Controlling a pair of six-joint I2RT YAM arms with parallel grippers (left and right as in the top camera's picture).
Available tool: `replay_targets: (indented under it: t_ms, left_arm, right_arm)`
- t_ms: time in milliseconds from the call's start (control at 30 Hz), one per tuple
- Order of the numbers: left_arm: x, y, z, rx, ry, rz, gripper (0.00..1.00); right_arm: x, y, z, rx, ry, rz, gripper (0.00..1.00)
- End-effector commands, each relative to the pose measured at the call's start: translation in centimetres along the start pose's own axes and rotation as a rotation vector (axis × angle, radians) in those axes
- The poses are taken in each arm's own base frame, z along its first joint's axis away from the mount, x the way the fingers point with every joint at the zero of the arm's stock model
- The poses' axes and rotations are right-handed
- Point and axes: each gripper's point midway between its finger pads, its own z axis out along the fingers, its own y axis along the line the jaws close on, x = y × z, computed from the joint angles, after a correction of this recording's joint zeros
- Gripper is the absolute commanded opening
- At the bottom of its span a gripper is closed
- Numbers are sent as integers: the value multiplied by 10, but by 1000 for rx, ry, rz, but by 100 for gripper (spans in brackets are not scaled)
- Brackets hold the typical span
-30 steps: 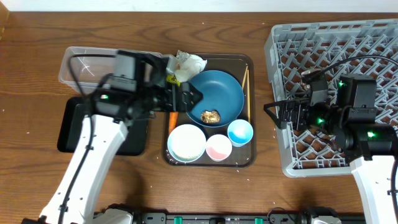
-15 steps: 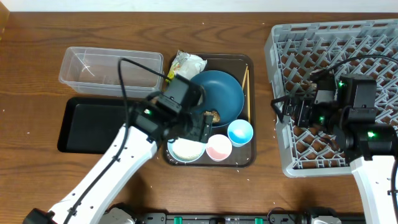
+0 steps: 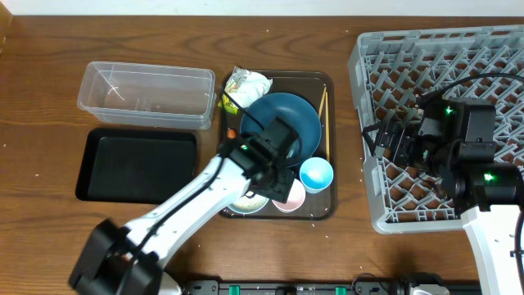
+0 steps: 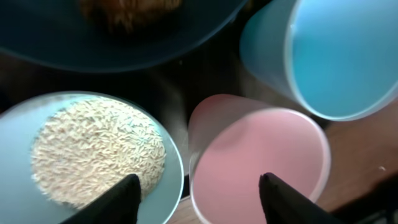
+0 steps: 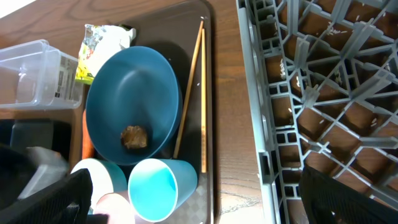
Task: Sort waste into correct bins and load items into the dishwasher rack
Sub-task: 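Reach the left gripper to the pink cup and grasp it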
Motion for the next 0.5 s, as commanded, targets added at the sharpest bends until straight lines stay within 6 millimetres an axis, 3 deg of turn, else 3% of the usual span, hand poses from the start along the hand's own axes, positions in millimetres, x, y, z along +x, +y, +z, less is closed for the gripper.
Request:
replay_targets:
  t_ms: [0, 133, 200, 267, 367, 467]
  left_arm:
    - [6, 2, 15, -14, 45, 1, 50]
    - [7, 1, 24, -6, 67, -1, 32]
    - [7, 1, 24, -5, 68, -2, 15]
    - [6, -2, 22, 10, 66, -2, 6]
    - [4, -12, 11, 67, 64, -5, 6]
    - [-4, -13, -13, 79, 23, -9, 6]
  right_arm:
    - [-4, 4, -3, -1, -11, 2, 99]
    - [-2, 3, -2, 2, -2, 6, 99]
    - [-2, 2, -1, 10, -2, 6, 99]
    - [-3, 1, -1, 13, -3, 6, 99]
    - [-3, 1, -2, 14, -4, 5, 99]
    - [-4, -1, -1, 23, -8, 5, 99]
